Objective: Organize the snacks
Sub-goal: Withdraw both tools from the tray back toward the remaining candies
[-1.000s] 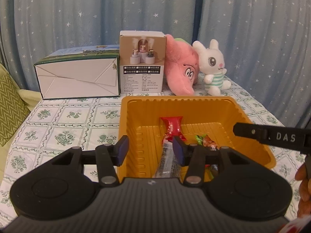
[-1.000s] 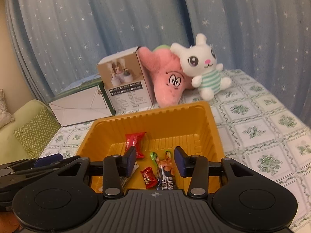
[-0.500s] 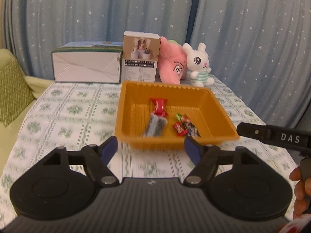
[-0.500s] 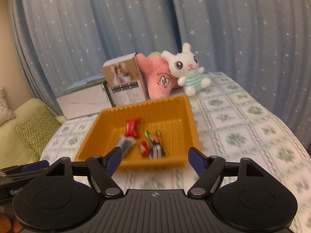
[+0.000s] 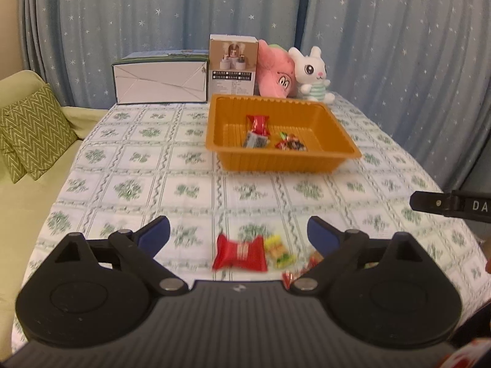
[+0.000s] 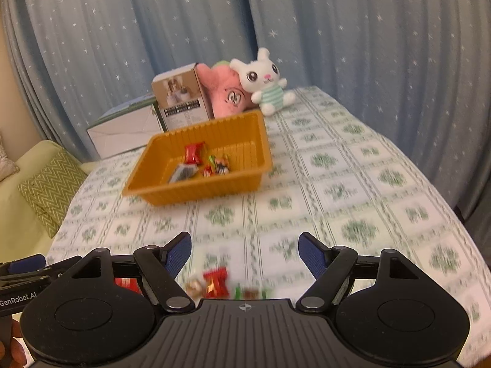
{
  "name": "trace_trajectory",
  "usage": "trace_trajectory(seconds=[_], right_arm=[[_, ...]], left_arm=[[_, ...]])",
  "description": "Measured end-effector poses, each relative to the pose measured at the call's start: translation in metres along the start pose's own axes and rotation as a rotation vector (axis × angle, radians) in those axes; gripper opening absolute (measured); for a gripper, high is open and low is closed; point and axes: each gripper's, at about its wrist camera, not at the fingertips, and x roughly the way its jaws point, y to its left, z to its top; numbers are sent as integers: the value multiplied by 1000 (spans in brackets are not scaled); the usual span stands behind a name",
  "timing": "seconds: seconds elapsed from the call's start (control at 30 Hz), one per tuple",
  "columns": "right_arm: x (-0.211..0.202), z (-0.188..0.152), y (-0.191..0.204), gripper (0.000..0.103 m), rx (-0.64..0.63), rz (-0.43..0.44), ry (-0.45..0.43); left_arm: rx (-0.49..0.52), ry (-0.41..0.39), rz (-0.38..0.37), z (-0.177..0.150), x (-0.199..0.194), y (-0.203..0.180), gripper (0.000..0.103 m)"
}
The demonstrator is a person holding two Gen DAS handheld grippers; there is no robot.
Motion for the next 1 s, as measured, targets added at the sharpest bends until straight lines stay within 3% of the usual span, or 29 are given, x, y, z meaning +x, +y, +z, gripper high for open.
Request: trace_trajectory(seconds=[0.43,0.77,1.0], right_arm=[[-35,-48,0,77,-33,2,73],[-43,-55,-5,77,-20,0,78],[-34,-58,-13,77,-1,-8,85]], left_arm=[[35,107,-18,-43,-16,-11,100],[67,127,-24,-49,-18,-20,100],[162,149,-96,-52,3,-29,94]])
